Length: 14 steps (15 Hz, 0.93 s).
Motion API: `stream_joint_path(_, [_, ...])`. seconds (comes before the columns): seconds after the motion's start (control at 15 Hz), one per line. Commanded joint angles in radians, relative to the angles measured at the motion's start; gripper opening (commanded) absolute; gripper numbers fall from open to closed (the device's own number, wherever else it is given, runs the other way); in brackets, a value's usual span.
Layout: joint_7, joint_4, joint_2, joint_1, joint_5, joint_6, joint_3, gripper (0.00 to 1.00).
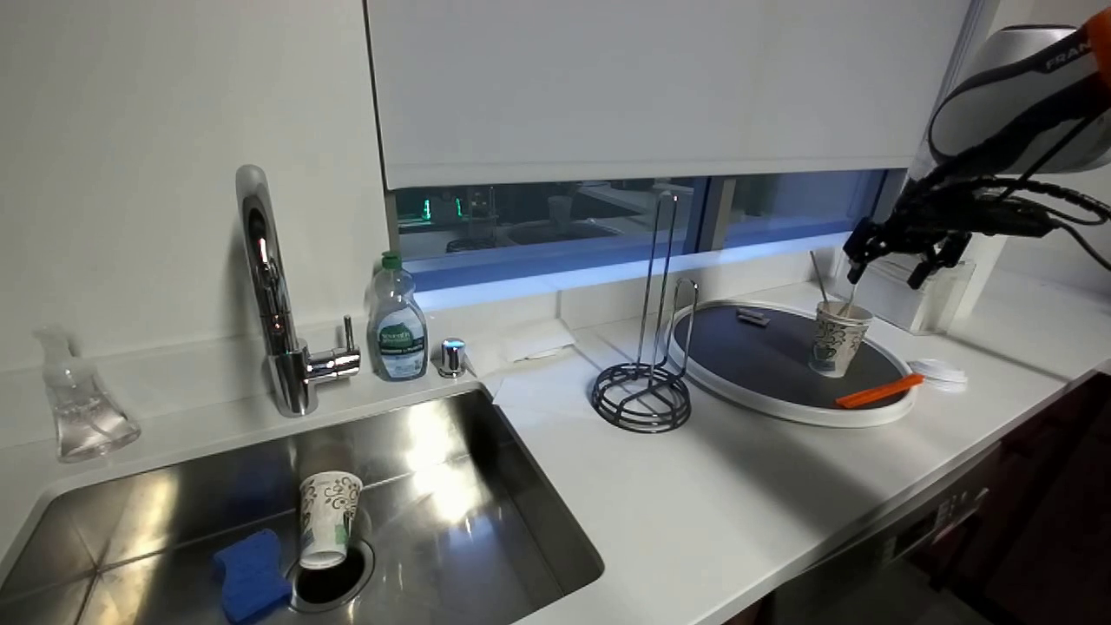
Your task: Move the chopsticks to the tray
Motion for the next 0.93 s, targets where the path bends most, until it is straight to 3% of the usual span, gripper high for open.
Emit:
stream_joint_path(0.0, [0.097,0.055,0.082,0.002,-0.116,0.07,-0.005,1.0])
stream_joint_path(0.07, [0.037,0.025,0.036,0.008,-0.051,0.036,-0.01,1.0])
stream_joint_path(0.47, [0.042,0.03,0.044,0.009,-0.058,0.042,-0.011,1.0])
stream_joint_path(0.87, [0.134,0.097,0.139,0.011,-0.191,0.102,-0.025,1.0])
